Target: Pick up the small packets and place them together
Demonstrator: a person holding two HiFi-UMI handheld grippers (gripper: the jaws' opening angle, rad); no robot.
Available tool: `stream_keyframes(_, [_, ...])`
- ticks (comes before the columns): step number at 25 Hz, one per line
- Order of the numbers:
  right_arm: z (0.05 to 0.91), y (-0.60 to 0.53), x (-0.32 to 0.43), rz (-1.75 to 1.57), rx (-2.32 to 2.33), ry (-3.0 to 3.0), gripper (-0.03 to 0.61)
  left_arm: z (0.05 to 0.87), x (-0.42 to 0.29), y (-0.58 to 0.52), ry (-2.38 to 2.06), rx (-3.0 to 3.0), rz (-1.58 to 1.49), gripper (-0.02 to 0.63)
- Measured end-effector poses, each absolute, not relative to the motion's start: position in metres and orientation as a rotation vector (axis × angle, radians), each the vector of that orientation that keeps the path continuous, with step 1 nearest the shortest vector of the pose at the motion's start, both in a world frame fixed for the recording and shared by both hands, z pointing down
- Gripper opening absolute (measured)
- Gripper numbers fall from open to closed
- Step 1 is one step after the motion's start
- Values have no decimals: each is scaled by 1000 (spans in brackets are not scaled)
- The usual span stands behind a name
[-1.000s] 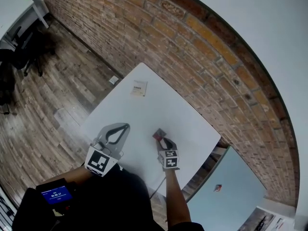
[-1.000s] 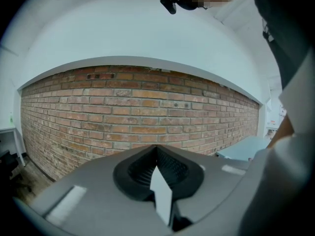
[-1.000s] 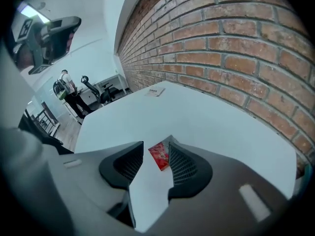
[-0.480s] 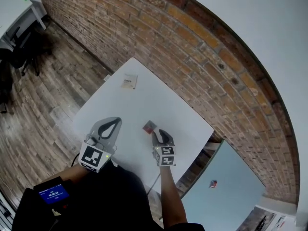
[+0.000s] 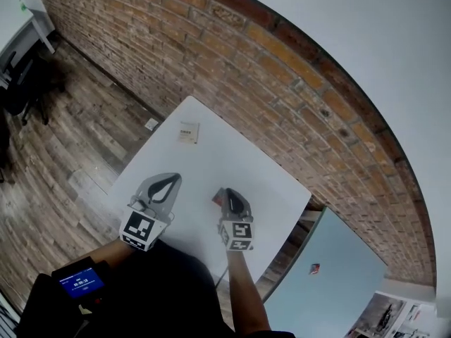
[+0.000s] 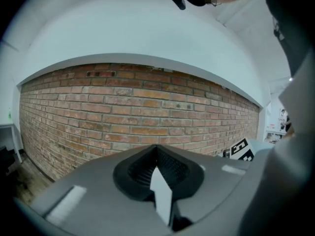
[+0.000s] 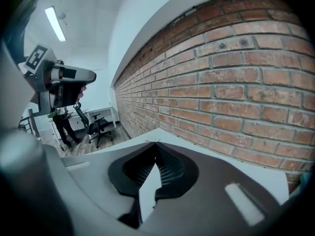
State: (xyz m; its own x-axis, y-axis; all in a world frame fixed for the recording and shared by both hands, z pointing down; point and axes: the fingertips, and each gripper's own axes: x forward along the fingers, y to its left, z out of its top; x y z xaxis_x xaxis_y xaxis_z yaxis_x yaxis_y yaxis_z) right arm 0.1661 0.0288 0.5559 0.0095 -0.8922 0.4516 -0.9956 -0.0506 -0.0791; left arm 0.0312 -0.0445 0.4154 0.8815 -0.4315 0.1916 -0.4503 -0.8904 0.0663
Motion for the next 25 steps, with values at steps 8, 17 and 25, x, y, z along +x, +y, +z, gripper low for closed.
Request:
stream_keyframes(8, [547,-39,137,559,2038,-1964,3,421,10,-97,-595,2908,236,0])
stream_keyframes(17, [546,-96,121,588,2041,-1930,14,424,-19,-152,-564,2878,212,0])
stream_keyframes(25, [548,-137,114,616,2050,-1914,38,434,-35,-185,-524,2872,220,0])
